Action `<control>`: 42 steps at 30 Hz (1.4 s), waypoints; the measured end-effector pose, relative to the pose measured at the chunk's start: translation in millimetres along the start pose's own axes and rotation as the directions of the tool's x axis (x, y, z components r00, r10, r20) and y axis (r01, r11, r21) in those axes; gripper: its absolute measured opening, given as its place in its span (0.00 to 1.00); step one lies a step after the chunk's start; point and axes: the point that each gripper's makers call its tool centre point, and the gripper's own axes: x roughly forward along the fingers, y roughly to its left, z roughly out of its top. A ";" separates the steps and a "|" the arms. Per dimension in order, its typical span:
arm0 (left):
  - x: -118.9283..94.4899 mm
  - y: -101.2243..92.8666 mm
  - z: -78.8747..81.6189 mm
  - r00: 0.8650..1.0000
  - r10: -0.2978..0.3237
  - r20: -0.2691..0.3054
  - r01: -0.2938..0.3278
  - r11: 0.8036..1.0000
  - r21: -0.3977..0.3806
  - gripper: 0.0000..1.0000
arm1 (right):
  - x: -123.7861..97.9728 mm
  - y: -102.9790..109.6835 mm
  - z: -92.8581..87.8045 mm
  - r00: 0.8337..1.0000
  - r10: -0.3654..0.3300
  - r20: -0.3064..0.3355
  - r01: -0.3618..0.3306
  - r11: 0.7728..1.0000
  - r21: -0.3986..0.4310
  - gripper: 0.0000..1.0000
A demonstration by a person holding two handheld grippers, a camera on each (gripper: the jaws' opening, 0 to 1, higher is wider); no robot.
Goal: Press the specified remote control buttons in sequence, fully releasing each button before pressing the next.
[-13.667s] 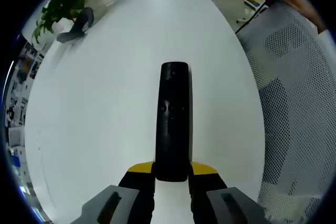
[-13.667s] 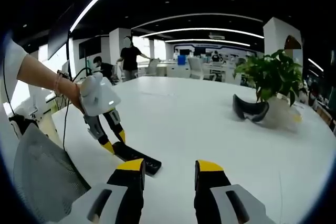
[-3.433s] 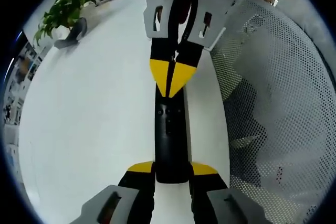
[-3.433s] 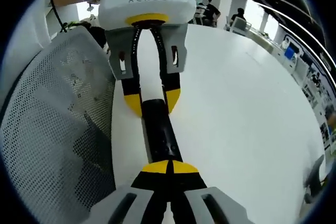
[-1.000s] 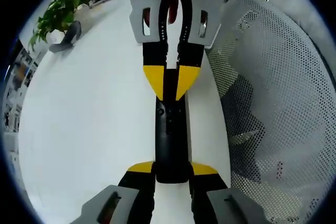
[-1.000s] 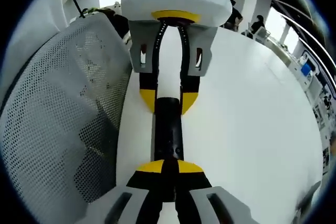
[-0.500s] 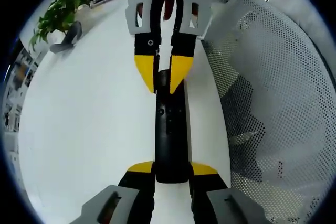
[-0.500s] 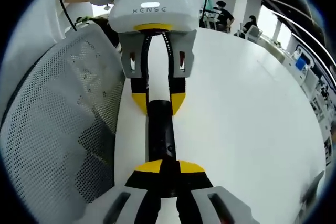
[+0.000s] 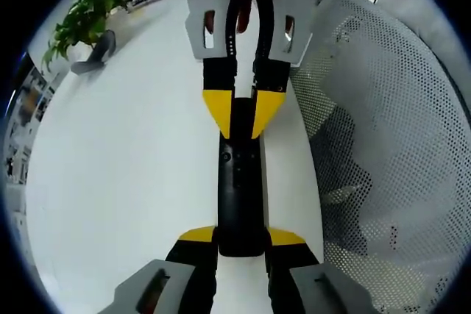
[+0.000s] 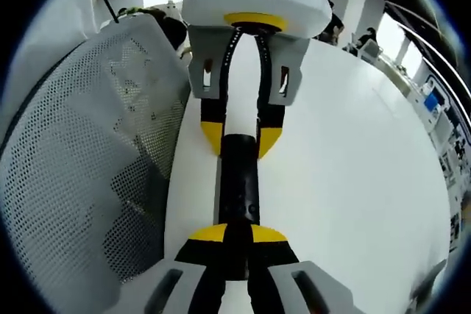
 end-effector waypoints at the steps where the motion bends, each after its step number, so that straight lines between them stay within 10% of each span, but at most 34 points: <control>1: 0.0 0.1 0.0 1.000 -0.001 -0.001 0.001 1.000 0.001 0.24 | 0.1 0.1 -0.7 1.000 0.011 0.000 -0.011 0.998 0.057 0.06; 3: 0.0 0.2 0.0 1.000 -0.003 -0.006 0.003 1.000 0.004 0.24 | 0.7 -0.3 -1.1 0.998 0.013 -0.055 -0.014 0.999 -0.033 0.06; 27: 0.1 0.2 0.3 1.000 0.004 -0.028 -0.004 1.000 0.002 0.24 | -2.4 -0.2 -5.3 0.999 -0.020 -0.039 0.024 0.995 0.095 0.05; 37: 0.2 0.2 0.4 0.999 -0.003 -0.039 0.003 1.000 0.011 0.24 | 1.6 -1.4 -4.4 0.986 0.005 -0.168 0.015 0.993 0.116 0.05; 42: 0.2 0.0 0.4 0.999 0.003 -0.046 -0.003 1.000 0.008 0.24 | -1.7 -1.5 -5.8 0.996 -0.038 -0.086 0.050 0.989 0.138 0.05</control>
